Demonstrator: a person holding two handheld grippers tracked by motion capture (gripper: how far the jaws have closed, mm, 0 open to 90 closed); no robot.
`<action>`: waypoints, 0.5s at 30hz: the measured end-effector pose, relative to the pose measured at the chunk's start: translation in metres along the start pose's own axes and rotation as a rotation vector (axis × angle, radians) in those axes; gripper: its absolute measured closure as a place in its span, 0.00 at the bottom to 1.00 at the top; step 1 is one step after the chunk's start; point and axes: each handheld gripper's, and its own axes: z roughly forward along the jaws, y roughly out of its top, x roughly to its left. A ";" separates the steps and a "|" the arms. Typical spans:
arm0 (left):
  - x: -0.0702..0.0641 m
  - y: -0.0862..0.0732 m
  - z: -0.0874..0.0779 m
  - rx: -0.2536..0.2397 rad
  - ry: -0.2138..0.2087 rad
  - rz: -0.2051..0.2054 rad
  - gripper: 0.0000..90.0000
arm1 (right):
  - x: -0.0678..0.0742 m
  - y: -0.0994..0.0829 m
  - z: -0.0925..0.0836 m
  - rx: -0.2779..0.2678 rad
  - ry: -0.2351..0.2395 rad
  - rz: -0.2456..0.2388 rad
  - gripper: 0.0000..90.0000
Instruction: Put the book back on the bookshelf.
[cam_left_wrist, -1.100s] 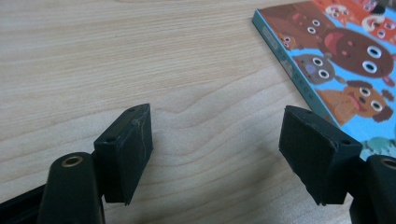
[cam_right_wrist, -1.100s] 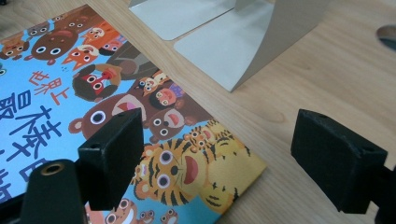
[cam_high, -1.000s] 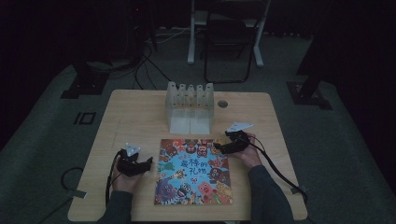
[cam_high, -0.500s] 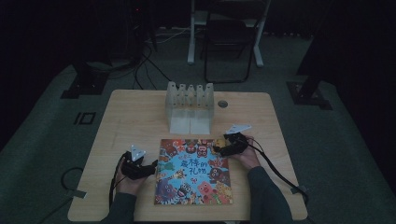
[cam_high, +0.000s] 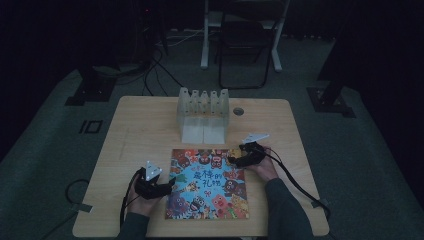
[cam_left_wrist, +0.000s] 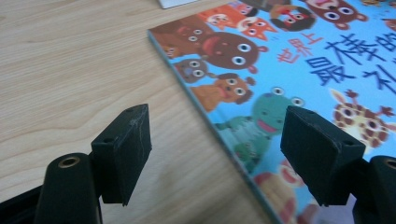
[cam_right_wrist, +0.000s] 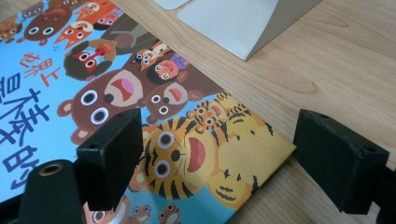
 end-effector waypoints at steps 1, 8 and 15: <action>-0.002 0.000 0.000 0.000 -0.010 0.002 0.27 | 0.000 0.000 0.000 -0.001 0.002 0.002 0.18; -0.017 0.000 -0.006 -0.013 -0.055 0.050 0.27 | -0.001 0.001 -0.002 -0.012 0.004 0.010 0.19; -0.032 -0.001 -0.013 -0.035 -0.097 0.083 0.27 | -0.002 0.004 -0.008 -0.037 0.014 0.026 0.20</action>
